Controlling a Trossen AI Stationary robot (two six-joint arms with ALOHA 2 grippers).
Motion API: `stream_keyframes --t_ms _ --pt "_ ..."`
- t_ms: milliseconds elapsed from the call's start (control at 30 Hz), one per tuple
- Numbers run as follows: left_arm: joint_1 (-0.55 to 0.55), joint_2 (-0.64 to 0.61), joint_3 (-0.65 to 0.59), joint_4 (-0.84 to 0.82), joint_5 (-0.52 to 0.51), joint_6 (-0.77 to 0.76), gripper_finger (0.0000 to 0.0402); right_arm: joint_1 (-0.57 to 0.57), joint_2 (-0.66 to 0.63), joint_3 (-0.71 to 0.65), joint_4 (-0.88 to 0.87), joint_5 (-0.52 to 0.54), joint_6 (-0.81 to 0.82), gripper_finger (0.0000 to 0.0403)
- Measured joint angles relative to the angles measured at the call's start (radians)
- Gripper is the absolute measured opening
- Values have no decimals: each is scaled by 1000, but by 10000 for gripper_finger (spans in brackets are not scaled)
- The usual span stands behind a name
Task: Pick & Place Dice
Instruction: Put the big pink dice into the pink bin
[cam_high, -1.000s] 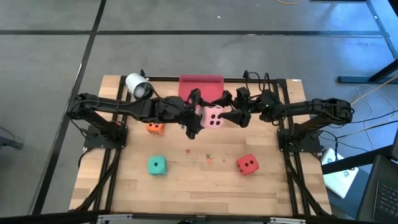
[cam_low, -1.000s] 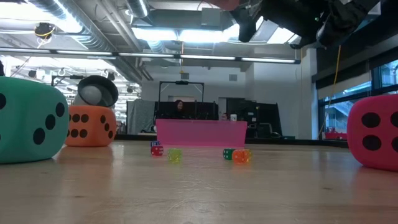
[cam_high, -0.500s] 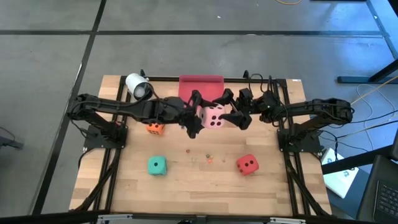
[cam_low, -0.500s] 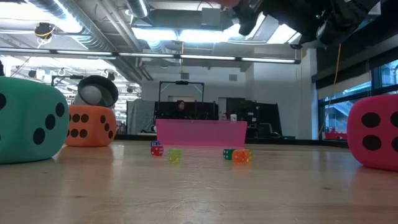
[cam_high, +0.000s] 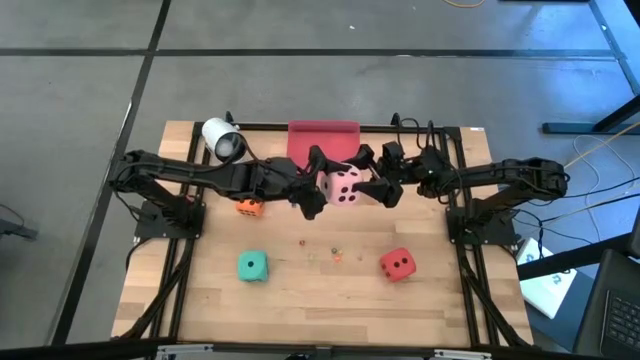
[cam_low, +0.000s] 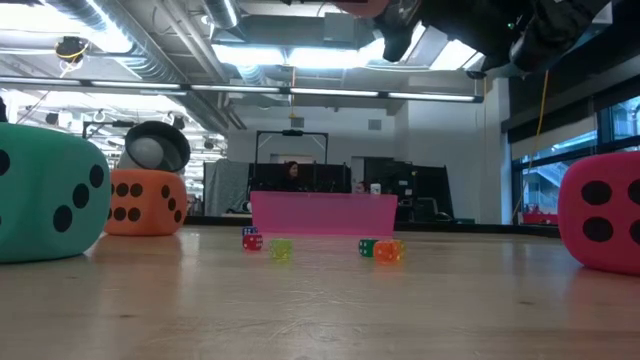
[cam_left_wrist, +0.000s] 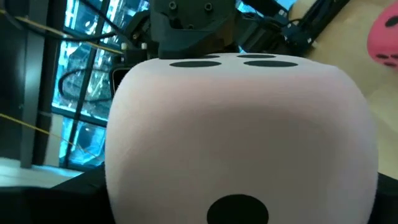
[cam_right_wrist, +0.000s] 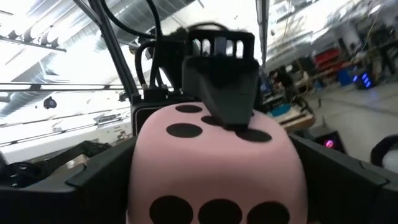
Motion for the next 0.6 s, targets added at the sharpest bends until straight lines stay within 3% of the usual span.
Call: stream_keyframes --t_ms 600 --pt "4 6 0 -5 3 18 345 50 0 -3 -1 20 -12 390"
